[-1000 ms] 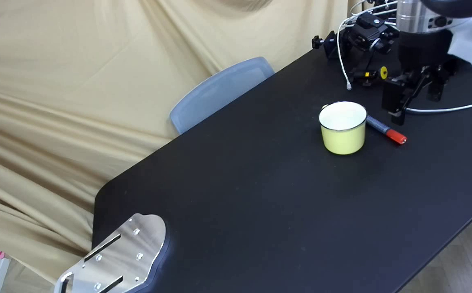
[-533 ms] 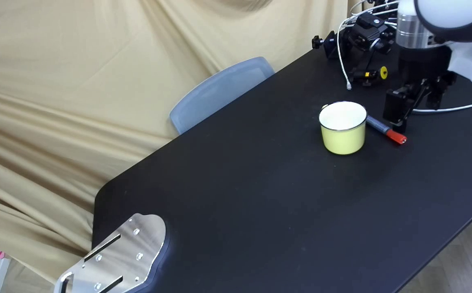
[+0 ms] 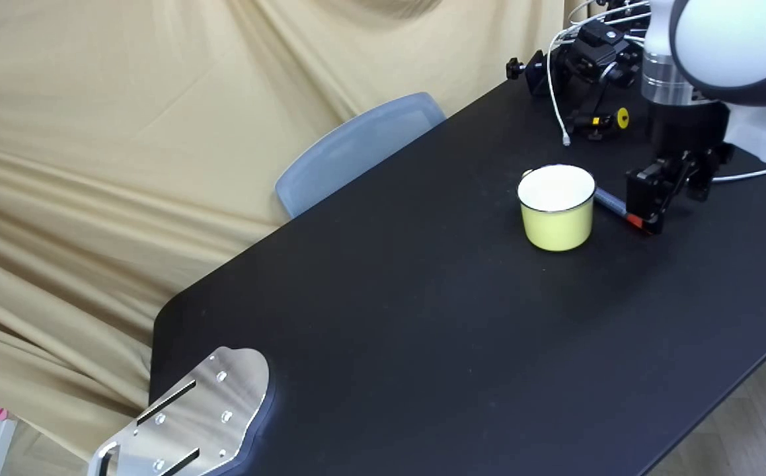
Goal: Put the marker in the cup
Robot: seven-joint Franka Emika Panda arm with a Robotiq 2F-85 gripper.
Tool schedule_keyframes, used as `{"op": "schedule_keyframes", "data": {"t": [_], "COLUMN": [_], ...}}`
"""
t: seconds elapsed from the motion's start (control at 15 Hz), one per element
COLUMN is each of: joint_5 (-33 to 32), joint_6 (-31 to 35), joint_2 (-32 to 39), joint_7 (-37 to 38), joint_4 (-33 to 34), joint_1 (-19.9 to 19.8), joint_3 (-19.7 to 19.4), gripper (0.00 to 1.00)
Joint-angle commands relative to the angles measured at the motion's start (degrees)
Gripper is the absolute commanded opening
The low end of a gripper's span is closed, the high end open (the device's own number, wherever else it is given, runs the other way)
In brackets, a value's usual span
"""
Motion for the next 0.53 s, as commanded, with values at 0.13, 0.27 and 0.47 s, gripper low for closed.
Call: {"op": "schedule_keyframes", "data": {"t": [0.13, 0.27, 0.47], "joint_5": [-1.8, -2.0, -2.2], "joint_6": [1.3, 1.1, 0.8], "joint_2": [1.8, 2.1, 2.8], "joint_7": [3.3, 3.5, 3.5], "joint_4": [2.0, 2.5, 3.2], "joint_1": [2.0, 2.5, 2.7], "joint_3": [-0.8, -0.9, -0.9], "gripper": [0.37, 0.25, 0.03]}}
